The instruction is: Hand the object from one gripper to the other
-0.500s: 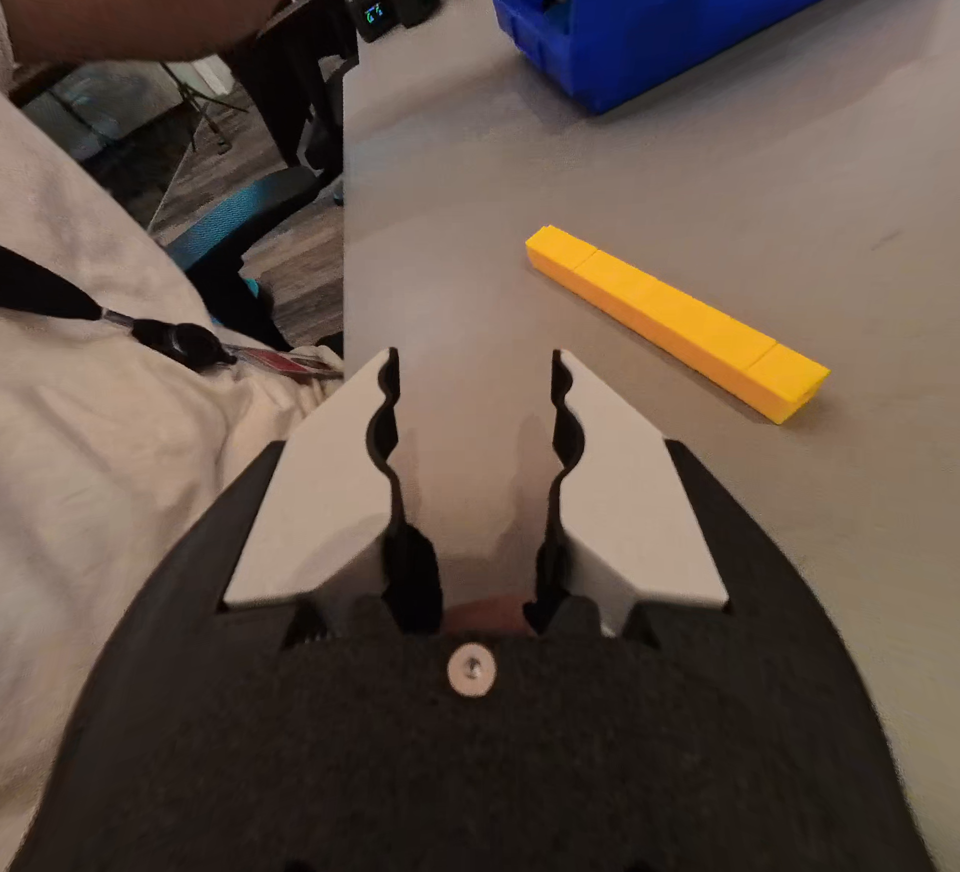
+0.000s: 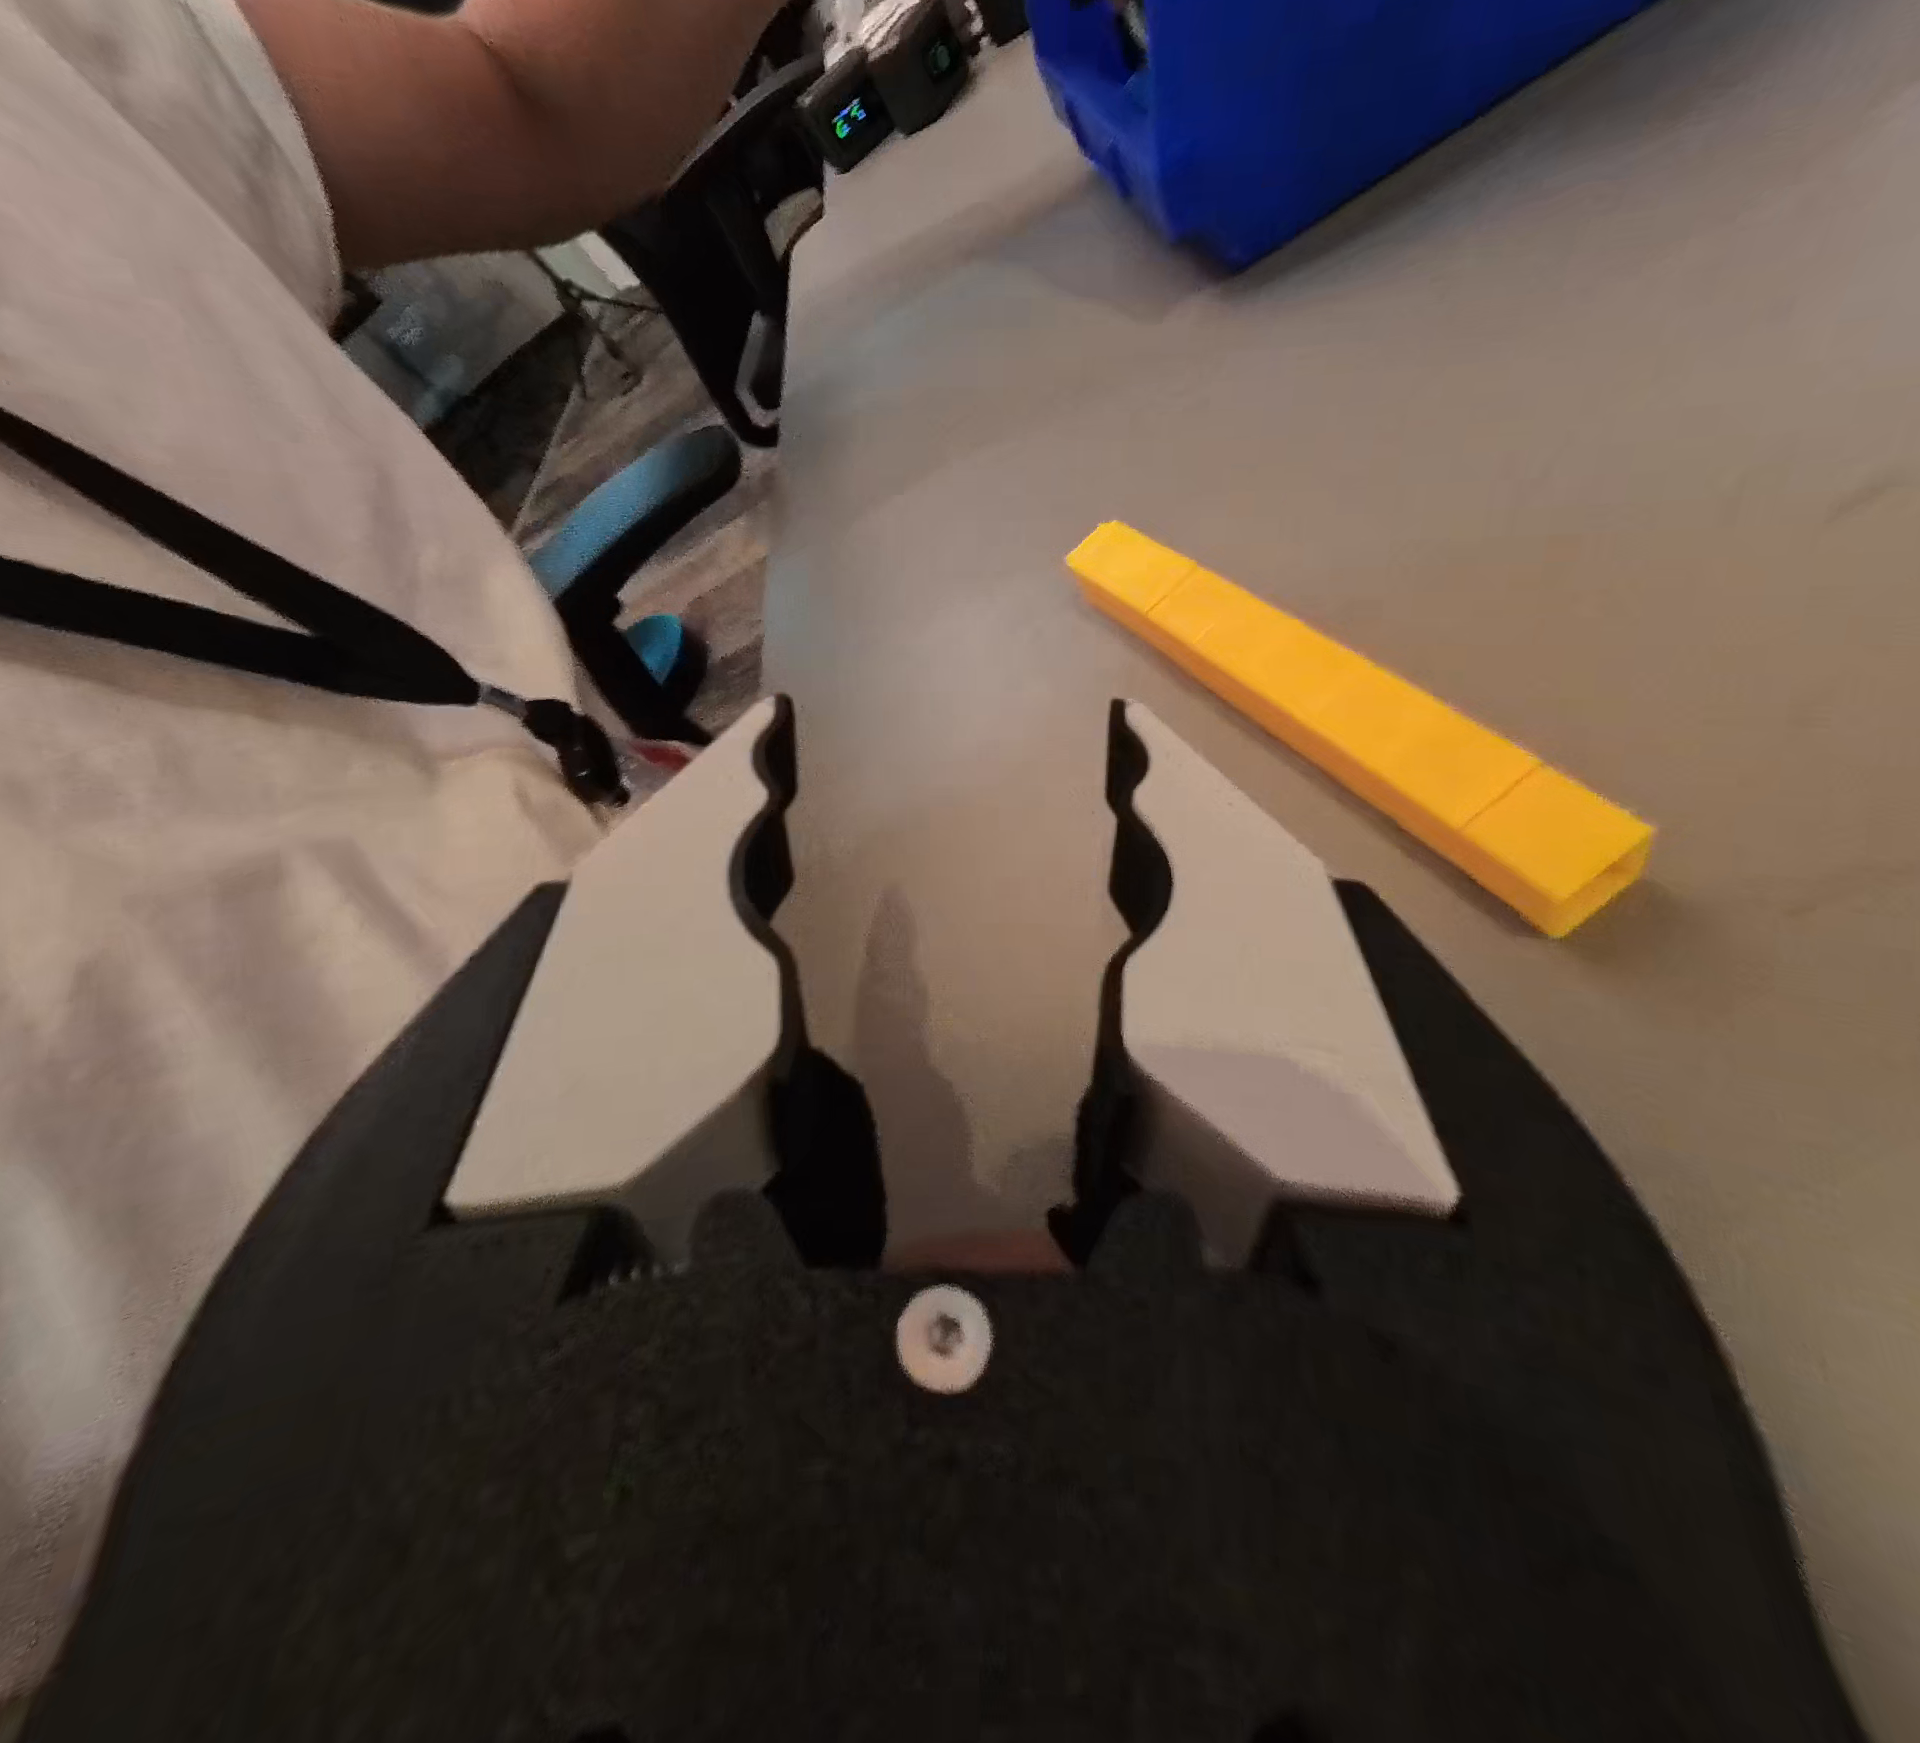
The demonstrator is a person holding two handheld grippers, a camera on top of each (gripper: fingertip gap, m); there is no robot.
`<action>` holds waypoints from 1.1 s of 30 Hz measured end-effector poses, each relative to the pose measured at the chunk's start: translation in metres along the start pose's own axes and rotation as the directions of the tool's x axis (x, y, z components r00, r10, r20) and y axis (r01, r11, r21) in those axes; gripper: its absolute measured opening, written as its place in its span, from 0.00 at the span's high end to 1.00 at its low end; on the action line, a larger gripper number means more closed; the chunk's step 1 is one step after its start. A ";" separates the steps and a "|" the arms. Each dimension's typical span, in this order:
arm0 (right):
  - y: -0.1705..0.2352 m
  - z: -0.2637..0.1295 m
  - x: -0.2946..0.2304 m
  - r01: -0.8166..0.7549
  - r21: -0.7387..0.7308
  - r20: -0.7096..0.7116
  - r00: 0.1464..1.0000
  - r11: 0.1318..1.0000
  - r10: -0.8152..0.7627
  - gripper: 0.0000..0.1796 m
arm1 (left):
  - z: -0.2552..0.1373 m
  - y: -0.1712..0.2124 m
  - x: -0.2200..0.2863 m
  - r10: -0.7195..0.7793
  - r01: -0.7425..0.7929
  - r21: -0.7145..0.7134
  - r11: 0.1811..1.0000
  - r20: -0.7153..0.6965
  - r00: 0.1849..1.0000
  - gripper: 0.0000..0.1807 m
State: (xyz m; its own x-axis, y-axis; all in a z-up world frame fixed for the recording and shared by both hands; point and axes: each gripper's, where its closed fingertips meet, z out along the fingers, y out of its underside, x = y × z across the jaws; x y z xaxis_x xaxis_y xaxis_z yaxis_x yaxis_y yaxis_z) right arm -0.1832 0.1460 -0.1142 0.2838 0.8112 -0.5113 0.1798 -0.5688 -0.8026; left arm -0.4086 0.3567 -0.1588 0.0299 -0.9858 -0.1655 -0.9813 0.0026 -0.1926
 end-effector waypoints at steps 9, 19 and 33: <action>-0.086 0.036 0.034 0.489 0.052 -0.495 0.770 0.871 -0.403 0.67 | -0.104 -0.055 0.015 -0.543 0.580 0.600 0.550 -0.271 0.795 0.72; -0.068 0.088 -0.029 0.786 -0.114 -0.520 0.474 0.608 -0.711 0.79 | -0.082 -0.154 0.177 -0.400 0.811 0.484 0.328 -0.707 0.583 0.72; -0.070 0.063 -0.062 0.160 0.379 0.091 0.974 0.912 -0.208 0.88 | -0.100 -0.160 0.210 -0.156 0.563 0.783 0.267 -0.541 0.826 0.72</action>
State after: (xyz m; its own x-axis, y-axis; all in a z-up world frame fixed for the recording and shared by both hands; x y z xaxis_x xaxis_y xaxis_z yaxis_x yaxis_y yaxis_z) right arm -0.2727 0.1440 -0.0451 0.1537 0.9207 -0.3588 -0.1476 -0.3377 -0.9296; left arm -0.2645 0.1322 -0.0660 0.0750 -0.9060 0.4166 -0.0959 -0.4224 -0.9013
